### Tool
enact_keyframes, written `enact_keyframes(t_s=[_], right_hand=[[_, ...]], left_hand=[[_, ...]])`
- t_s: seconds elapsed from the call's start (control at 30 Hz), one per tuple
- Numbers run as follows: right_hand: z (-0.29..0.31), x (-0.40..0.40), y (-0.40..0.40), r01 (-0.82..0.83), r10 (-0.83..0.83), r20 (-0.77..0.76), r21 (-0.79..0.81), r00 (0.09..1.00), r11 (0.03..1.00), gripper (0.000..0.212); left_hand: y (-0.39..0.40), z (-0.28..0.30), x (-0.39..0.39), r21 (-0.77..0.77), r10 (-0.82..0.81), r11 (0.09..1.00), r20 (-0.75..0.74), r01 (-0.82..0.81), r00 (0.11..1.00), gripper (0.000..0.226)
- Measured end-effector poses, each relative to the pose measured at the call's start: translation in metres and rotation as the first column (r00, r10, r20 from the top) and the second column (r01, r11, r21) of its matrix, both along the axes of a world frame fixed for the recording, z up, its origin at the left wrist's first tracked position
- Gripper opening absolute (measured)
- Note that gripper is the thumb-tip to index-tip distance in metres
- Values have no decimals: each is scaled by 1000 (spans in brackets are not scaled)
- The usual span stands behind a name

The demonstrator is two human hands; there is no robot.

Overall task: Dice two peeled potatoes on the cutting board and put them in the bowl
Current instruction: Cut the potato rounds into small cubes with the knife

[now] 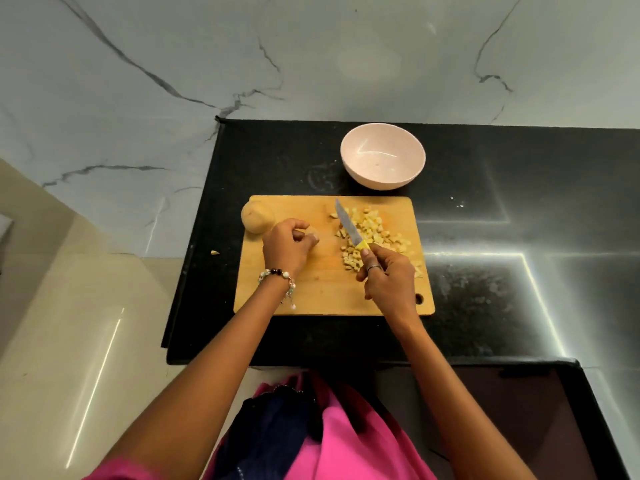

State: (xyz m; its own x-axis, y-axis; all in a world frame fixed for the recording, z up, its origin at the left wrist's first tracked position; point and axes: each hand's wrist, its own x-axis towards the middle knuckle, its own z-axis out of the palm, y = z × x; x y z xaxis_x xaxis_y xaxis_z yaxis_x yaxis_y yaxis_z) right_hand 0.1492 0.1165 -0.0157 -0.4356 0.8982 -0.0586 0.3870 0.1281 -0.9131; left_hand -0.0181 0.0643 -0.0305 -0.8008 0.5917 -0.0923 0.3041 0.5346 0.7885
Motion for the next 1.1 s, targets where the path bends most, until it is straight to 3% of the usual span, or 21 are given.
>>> enact_keyframes(t_s=[0.17,0.33,0.6,0.93,1.1], right_hand=[[-8,-14,-27,-227,122,325,310,938,923,42],[-13,-19,-53,-368,152,547,309,823,877,52],[-8,-24,-65,-410,133,640,307,757,859,55],[-13,-38,-70,-462,128,658,364,742,809,56],[-16,-36,-73,-507,109,729,352,676,787,60]], left_hand=[[-14,-7,-10,-132,-145,984,-217,118,965,42],[-20,-10,-17,-141,-288,955,-254,259,923,41],[-20,-14,-15,-67,-220,975,-255,210,942,39],[-18,-21,-17,28,-185,981,-185,193,965,36],[-19,-24,-15,71,-157,982,-192,173,969,35]])
